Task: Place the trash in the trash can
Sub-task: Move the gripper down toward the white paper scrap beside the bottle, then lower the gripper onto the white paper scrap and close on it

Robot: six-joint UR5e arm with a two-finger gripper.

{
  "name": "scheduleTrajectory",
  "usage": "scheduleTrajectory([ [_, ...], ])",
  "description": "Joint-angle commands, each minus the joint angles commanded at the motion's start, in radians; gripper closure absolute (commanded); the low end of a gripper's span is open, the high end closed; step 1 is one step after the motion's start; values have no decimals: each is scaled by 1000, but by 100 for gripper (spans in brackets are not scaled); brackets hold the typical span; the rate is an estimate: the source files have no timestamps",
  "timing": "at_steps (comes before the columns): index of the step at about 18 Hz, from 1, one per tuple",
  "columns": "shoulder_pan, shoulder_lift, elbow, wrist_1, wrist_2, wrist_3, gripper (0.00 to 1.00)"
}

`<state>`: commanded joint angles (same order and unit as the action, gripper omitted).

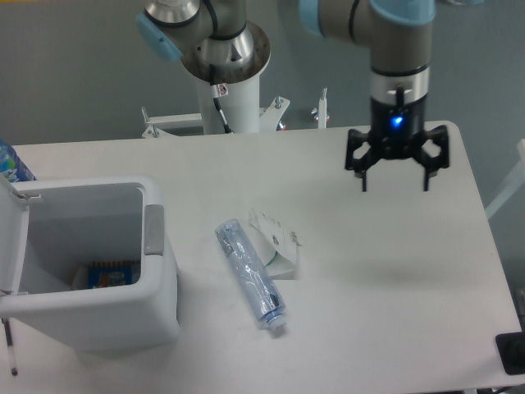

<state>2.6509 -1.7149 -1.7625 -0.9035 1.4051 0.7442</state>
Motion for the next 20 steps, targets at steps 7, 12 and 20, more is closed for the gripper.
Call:
scheduleTrajectory([
  [7,-87,-44,-72,3,-2,-58,0],
  [12,-129,-69,-132,31,3,-74,0],
  [20,-200,-147,-126,37,6,-152,0],
])
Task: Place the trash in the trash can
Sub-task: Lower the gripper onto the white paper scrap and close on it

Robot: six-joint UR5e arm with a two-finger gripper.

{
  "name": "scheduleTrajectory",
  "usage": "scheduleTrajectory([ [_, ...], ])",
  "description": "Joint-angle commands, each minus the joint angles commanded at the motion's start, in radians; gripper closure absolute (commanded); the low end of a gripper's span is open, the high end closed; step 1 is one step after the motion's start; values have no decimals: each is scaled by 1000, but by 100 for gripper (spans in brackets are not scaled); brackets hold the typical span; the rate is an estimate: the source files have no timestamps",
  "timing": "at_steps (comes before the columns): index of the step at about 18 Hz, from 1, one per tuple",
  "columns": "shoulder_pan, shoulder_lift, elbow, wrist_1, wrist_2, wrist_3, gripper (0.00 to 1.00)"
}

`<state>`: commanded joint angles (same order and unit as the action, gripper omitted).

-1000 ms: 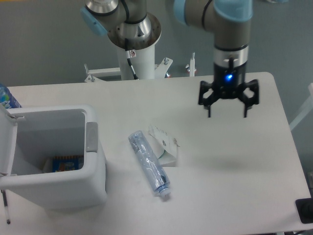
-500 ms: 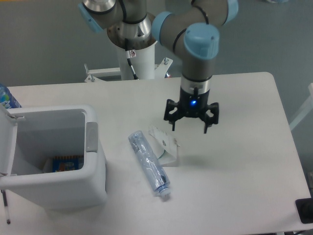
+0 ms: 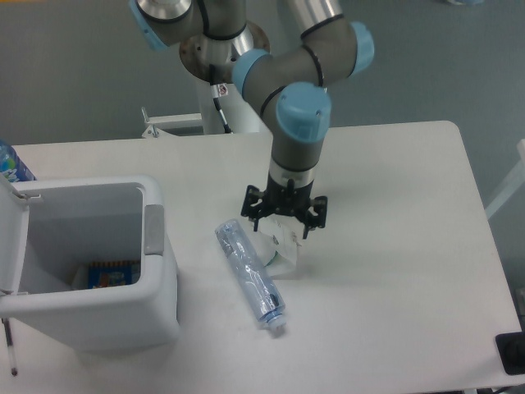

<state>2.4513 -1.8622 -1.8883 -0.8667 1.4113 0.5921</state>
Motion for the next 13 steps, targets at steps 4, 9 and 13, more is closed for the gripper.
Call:
scheduleTrajectory([
  [4,-5,-15,-5,28,40,0,0],
  [9,-23,-28,5,28,97,-26,12],
  [13,-23,-35,14,29,104,-60,33],
])
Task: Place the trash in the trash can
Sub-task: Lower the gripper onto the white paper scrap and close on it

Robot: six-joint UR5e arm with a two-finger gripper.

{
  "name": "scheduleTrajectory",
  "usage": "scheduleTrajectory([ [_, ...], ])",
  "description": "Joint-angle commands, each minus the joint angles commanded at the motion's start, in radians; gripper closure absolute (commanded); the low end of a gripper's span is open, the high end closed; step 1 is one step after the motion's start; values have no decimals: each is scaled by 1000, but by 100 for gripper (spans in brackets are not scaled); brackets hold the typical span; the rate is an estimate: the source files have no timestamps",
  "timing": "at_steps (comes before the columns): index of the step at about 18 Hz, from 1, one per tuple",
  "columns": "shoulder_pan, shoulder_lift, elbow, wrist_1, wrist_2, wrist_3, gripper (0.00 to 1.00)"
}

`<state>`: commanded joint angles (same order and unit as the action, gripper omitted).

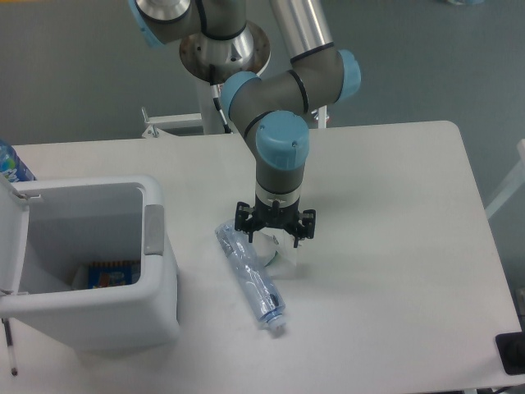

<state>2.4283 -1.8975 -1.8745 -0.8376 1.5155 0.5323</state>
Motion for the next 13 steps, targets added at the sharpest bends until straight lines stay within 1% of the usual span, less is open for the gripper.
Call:
scheduleTrajectory([
  [3,0,3,-2,-2,11,2,57],
  [4,0,8,-5,-5,47,5,64],
  [6,-3,11,-11,-3,124,14,72],
  [7,-3,9,-11,-3,135,12,76],
  [8,-3,9,-11,-3,137,12,82],
  [10,-3,9,-12,-3,138,14,85],
  [11,-3,11,-11,-3,138,14,89],
  [12,-3,11,-11,-3,138,14,95],
  [13,-3,12,-11,-3,138,15,97],
])
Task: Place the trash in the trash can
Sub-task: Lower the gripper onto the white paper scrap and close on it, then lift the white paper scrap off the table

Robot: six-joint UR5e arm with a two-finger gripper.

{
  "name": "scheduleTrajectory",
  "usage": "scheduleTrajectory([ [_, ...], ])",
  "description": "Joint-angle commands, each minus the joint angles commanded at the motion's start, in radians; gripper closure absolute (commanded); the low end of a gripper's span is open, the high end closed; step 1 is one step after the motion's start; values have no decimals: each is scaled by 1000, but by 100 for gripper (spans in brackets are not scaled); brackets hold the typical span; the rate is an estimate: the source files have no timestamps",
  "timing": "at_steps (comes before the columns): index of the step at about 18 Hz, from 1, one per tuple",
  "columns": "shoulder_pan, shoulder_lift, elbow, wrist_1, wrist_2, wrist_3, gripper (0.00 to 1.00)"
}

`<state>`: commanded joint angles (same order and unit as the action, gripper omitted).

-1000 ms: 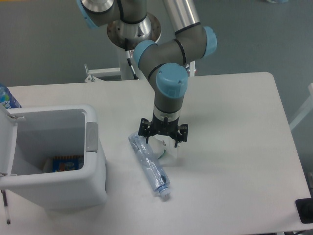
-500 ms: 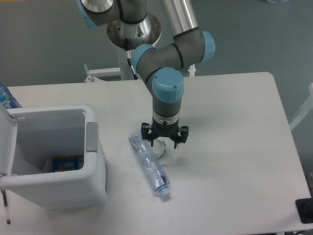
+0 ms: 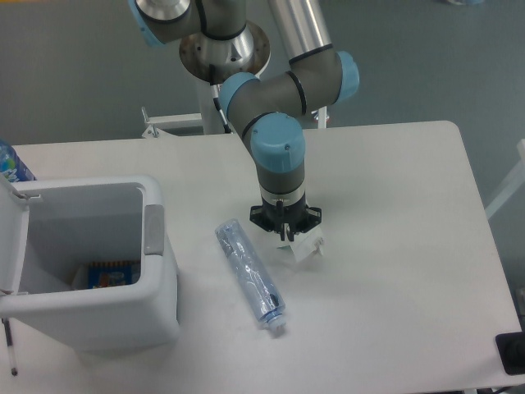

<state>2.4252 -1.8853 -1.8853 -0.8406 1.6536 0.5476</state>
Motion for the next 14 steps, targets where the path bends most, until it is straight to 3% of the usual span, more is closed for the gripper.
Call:
scheduleTrajectory([
  [8,15,41,41,-25,-26,9,100],
  [11,37,78,86,-72,-86,9,100],
  [14,93,126,132,-130,-216,9,100],
])
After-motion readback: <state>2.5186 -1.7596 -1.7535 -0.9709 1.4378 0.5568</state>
